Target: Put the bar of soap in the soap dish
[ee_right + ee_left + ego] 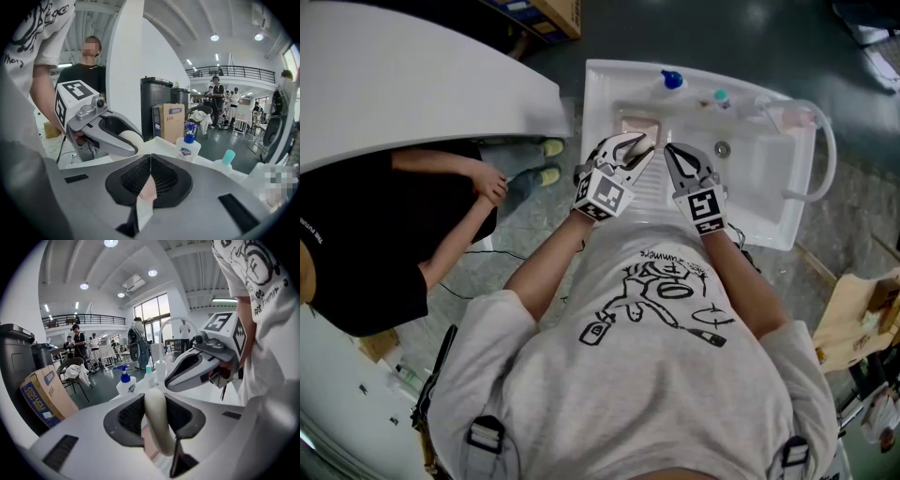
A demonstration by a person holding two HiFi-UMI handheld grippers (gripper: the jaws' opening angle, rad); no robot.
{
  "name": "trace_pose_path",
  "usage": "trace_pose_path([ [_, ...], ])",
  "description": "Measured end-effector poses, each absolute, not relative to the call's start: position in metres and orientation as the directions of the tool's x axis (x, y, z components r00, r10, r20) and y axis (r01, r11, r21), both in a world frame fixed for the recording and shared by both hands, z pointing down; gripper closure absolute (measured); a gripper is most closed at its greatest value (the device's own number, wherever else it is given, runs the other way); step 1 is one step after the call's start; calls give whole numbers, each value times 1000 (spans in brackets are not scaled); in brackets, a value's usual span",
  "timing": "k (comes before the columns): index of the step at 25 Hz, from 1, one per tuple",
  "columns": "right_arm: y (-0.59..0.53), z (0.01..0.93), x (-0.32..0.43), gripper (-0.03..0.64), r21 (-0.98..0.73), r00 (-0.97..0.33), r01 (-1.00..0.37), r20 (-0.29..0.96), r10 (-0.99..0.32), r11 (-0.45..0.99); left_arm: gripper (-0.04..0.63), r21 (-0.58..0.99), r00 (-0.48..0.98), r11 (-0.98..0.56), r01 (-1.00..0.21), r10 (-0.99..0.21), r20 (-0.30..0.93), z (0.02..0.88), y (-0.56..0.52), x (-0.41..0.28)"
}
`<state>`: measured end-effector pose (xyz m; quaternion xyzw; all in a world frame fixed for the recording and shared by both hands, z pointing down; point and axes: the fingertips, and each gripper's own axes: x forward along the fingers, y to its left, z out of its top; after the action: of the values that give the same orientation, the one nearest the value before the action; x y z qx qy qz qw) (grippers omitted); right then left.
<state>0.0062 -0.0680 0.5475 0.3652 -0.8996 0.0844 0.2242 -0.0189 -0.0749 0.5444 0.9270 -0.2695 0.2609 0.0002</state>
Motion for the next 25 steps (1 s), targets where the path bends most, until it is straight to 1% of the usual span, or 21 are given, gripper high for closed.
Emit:
trace_pose_path([
  [12,-74,591,8,594,-28,-604,-708,543,-584,706,472,-228,648,-893,-389,-441,621,608,-79,-22],
  [25,-84,628,7,594,-18,-568,-702,617,-545,712,471,-334,592,-922,-197,-383,709,654,-85,-12],
])
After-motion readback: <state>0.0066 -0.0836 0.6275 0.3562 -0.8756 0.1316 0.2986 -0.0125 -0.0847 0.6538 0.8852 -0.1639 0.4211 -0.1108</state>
